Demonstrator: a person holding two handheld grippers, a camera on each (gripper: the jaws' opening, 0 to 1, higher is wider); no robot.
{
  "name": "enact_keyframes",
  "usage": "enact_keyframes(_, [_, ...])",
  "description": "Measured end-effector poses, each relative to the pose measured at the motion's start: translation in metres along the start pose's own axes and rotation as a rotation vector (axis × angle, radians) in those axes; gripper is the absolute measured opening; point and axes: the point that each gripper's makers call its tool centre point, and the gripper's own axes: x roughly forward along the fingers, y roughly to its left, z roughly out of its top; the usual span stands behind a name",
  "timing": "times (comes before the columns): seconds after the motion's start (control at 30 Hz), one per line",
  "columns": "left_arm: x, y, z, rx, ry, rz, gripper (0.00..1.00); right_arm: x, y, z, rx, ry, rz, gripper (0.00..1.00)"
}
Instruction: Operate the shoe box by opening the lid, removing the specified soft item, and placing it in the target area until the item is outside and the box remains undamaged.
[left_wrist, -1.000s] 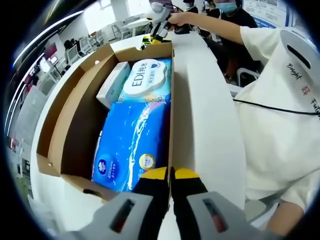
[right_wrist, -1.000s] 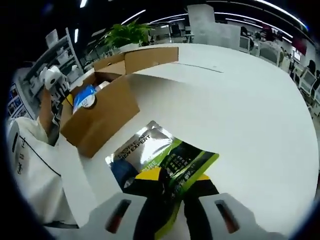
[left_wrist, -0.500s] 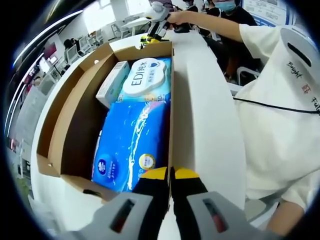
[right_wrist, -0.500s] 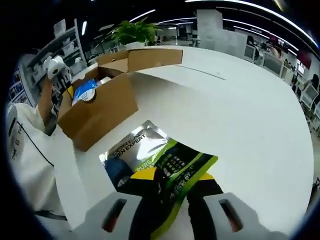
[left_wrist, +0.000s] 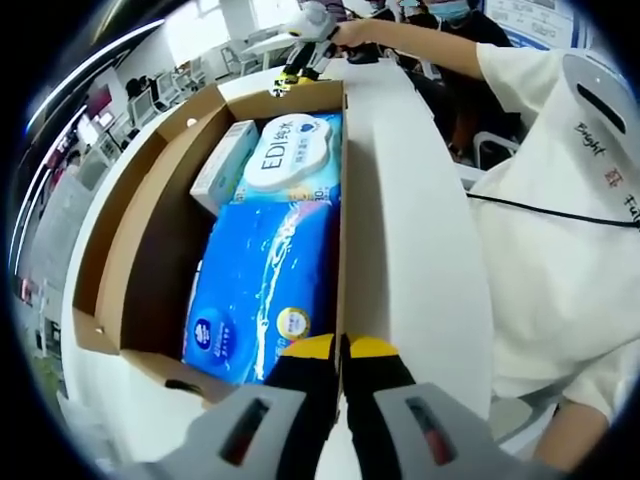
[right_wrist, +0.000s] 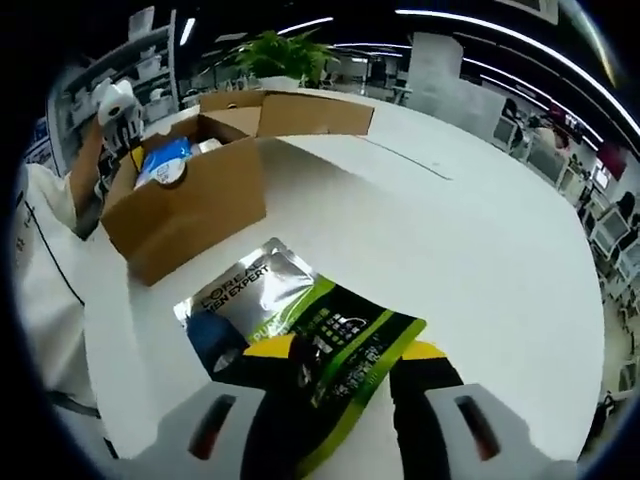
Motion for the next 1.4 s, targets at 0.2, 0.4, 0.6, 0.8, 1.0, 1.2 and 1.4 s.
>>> enact_keyframes(0.2, [0.0, -0.001, 0.0, -0.003, -0.004, 0.007, 0.02, -0.001, -0.011, -0.003, 0.03, -0.017, -0.036, 0.43])
enact_keyframes(0.4, [0.001, -0.002, 0.0, -0.01, 0.0, 0.011, 0.02, 0.0, -0.017, -0.01, 0.021, -0.012, -0.09, 0.49])
enact_keyframes(0.6, [0.001, -0.001, 0.0, -0.004, -0.009, 0.013, 0.02, -0.01, -0.019, -0.009, -0.019, -0.055, -0.158, 0.49])
enact_keyframes(0.8, [0.001, -0.001, 0.0, -0.003, -0.015, 0.014, 0.02, -0.017, -0.001, 0.011, 0.022, -0.176, -0.131, 0.49])
enact_keyframes(1.0, [0.002, 0.0, 0.0, -0.002, -0.013, 0.014, 0.02, -0.011, 0.026, 0.018, 0.086, -0.222, -0.064, 0.59])
enact_keyframes(1.2, [0.002, -0.001, 0.0, -0.006, -0.006, 0.014, 0.02, -0.013, 0.026, 0.019, 0.154, -0.242, -0.127, 0.69])
enact_keyframes(1.4, [0.002, -0.001, 0.0, -0.002, -0.001, 0.025, 0.02, -0.008, 0.027, 0.013, 0.251, -0.272, -0.154, 0.8])
